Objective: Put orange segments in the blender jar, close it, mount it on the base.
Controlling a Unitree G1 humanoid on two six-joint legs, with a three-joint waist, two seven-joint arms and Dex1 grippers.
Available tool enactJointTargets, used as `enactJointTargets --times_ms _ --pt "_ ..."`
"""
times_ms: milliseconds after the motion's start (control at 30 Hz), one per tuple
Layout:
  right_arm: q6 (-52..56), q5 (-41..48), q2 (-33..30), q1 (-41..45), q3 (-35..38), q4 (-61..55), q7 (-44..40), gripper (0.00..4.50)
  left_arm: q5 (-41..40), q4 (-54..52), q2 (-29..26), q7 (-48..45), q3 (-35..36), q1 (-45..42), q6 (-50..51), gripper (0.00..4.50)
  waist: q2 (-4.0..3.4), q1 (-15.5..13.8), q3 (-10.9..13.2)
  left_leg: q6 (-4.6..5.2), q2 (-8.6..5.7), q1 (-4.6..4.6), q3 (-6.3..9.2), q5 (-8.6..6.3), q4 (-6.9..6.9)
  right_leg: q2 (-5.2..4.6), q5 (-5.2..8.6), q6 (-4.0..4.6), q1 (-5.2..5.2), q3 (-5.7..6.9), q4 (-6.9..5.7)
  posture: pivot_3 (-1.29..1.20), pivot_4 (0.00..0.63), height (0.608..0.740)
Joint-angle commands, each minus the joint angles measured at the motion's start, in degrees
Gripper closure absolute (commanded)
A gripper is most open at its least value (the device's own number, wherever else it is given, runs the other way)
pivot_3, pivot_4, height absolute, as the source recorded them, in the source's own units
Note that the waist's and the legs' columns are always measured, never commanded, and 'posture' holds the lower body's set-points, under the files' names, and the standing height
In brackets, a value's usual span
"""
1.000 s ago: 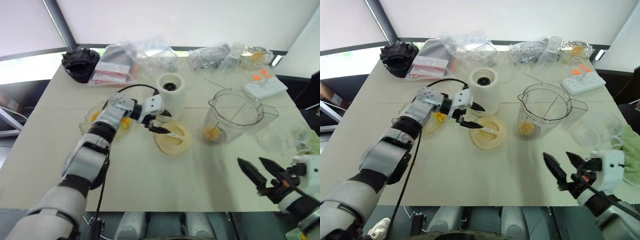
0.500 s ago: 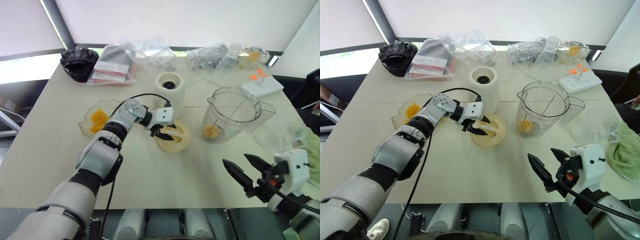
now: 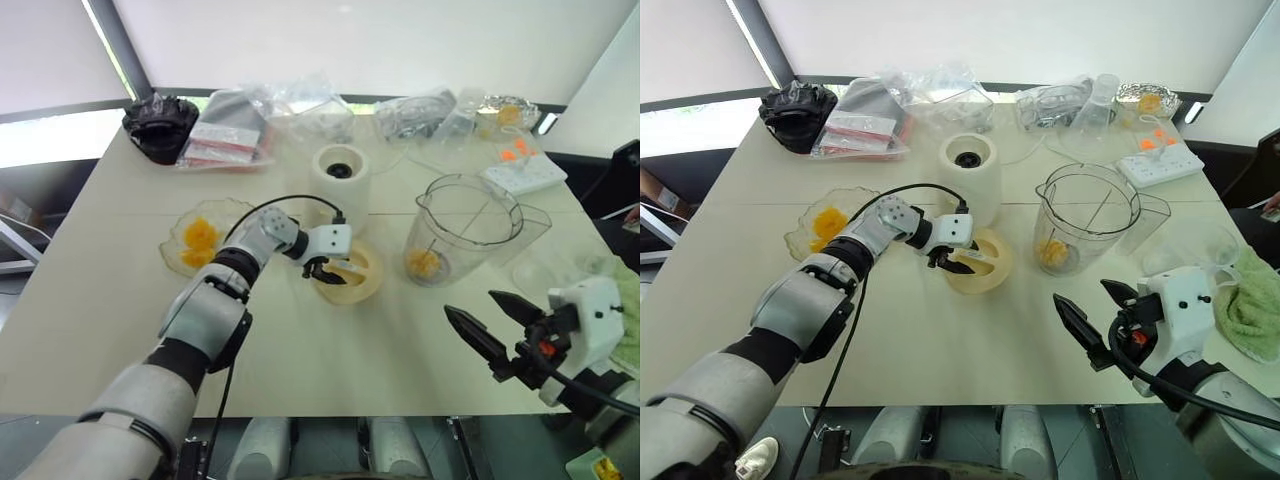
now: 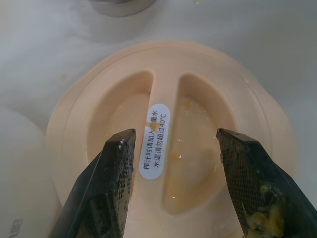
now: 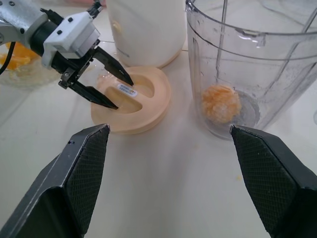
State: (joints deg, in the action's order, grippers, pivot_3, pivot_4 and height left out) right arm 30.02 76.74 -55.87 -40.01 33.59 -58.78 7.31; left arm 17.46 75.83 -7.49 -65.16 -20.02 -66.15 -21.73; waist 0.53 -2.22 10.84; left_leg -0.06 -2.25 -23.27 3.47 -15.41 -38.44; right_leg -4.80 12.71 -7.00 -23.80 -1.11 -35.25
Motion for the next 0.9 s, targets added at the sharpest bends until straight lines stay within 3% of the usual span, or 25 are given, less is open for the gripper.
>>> enactJointTargets --times_ms 33,367,467,567,600,733,900 --pt "-1.50 1.25 -1.40 0.18 1.71 -1.22 0.99 0.42 1.19 0.26 0.65 1.91 0.07 -1.31 0.88 1.80 0.01 0.01 0.00 0.00 0.00 0.00 0.00 0.00 -0.01 0.00 0.00 0.00 0.01 -0.01 0.00 0.00 0.150 0.740" --pt "-1.10 0.92 -2.57 1.03 2.63 -1.22 3.74 0.42 2.49 1.93 4.10 5.57 1.03 -1.04 9.32 1.80 0.01 -0.01 -0.01 0.01 0.01 -0.04 0.01 -0.01 -0.29 0.01 -0.01 -0.02 0.11 0.00 0.00 0.00 0.150 0.740" --pt "-0.92 0.87 -2.54 1.35 2.77 -1.22 4.23 0.42 2.25 1.98 4.58 5.37 1.54 -1.07 11.13 2.58 0.01 0.00 -0.01 0.01 0.01 -0.02 0.02 -0.01 -0.43 0.01 -0.03 -0.02 0.21 0.01 0.00 0.00 0.150 0.740" --pt "-0.56 0.19 -2.62 1.75 2.76 -1.22 5.03 0.42 1.41 1.97 4.89 4.15 2.65 -1.19 12.92 4.00 0.01 0.01 -0.02 0.01 0.03 -0.01 0.01 -0.01 -0.54 0.01 -0.05 0.06 0.26 0.00 0.00 0.00 0.150 0.740" --pt "-0.44 -0.17 -2.49 1.88 2.72 -1.22 5.46 0.42 1.46 1.91 4.84 3.94 2.83 -1.29 13.08 4.25 0.02 0.00 -0.02 0.01 0.03 -0.01 0.01 -0.01 -0.56 0.00 -0.04 0.09 0.28 0.00 0.01 0.00 0.150 0.740" --pt "1.20 -2.78 -1.04 3.76 1.74 -0.71 9.16 0.42 0.62 1.48 3.86 2.20 4.34 -2.02 13.59 4.21 0.02 -0.01 -0.02 0.01 0.04 -0.02 0.01 -0.01 -0.58 0.00 -0.05 0.10 0.27 0.00 0.02 0.00 0.150 0.740" --pt "3.53 -7.72 0.80 12.28 -3.29 4.68 13.22 0.42 -4.36 0.14 2.19 -2.60 9.43 -3.98 14.81 4.21 0.06 0.07 0.01 0.01 0.07 -0.04 0.00 -0.01 -0.57 0.02 -0.09 0.17 0.20 -0.02 0.03 0.00 0.150 0.740"
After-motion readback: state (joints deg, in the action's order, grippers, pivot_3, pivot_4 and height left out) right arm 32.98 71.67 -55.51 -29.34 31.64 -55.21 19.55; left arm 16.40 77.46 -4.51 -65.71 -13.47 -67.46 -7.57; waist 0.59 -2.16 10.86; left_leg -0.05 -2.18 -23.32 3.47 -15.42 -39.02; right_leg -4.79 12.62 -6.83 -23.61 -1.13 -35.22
